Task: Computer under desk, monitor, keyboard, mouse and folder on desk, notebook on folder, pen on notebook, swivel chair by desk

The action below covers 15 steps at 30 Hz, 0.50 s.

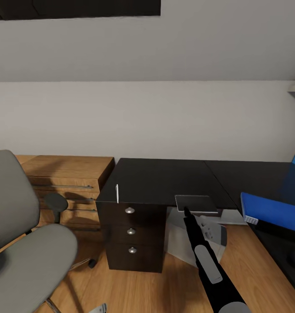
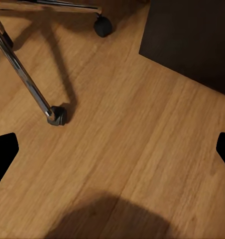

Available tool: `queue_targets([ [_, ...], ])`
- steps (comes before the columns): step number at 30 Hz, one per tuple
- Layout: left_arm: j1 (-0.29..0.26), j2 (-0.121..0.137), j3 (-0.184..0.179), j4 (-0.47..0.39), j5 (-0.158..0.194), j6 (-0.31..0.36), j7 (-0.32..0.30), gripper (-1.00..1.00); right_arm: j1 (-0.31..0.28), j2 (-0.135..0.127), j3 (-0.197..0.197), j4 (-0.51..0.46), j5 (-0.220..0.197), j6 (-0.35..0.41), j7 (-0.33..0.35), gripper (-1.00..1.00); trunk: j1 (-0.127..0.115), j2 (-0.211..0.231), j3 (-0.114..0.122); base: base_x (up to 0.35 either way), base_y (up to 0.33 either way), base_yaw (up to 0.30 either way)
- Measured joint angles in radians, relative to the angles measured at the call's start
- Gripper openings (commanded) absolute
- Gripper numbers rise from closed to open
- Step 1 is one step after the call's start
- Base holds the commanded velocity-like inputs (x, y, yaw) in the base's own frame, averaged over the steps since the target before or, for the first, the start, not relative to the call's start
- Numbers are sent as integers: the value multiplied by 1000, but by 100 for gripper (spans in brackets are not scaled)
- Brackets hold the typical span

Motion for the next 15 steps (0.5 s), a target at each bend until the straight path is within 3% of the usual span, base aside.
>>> queue_targets([
  [7,0,0,0,2,0,0,1,100,0,0,0,0,1,0,0,100,0,0,0,12,5,0],
  [15,0,0,0,3,1,0,2,100,0,0,0,0,1,0,0,100,0,0,0,140,73,0],
])
